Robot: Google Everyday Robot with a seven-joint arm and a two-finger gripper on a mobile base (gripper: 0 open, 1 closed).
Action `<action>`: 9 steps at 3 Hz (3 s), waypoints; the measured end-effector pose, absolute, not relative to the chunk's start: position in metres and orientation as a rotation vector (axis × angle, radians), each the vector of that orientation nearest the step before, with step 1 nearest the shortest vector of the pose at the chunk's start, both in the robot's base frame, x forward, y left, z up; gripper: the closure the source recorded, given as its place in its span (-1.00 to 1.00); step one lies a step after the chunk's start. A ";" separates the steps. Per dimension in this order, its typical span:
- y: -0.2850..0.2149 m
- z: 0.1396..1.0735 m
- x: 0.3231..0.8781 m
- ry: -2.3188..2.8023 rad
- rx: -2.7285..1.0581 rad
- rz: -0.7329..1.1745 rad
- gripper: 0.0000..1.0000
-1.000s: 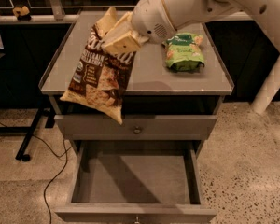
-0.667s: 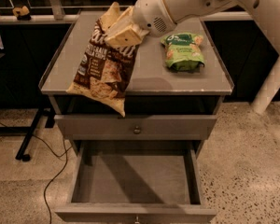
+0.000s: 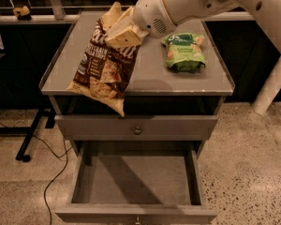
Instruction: Pick brown chip bag from middle drawer and place on counter
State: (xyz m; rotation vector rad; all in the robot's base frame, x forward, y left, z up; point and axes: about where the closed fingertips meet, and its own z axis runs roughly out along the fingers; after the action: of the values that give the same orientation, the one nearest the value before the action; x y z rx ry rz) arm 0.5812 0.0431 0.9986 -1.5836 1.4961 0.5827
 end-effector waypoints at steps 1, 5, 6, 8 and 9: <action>0.043 1.002 0.606 1.495 -1.547 0.516 1.00; 0.091 1.004 0.700 1.442 -1.621 0.510 0.62; 0.091 1.004 0.700 1.442 -1.621 0.511 0.15; 0.091 1.004 0.700 1.442 -1.621 0.511 -0.78; 0.091 1.004 0.700 1.442 -1.621 0.511 -1.00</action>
Offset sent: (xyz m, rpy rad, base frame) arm 0.1076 0.0283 0.0126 -0.0191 -0.0970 -0.0166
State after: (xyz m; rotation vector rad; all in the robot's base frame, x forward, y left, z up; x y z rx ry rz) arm 0.6997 0.0907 1.0041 -1.6211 1.4417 0.5108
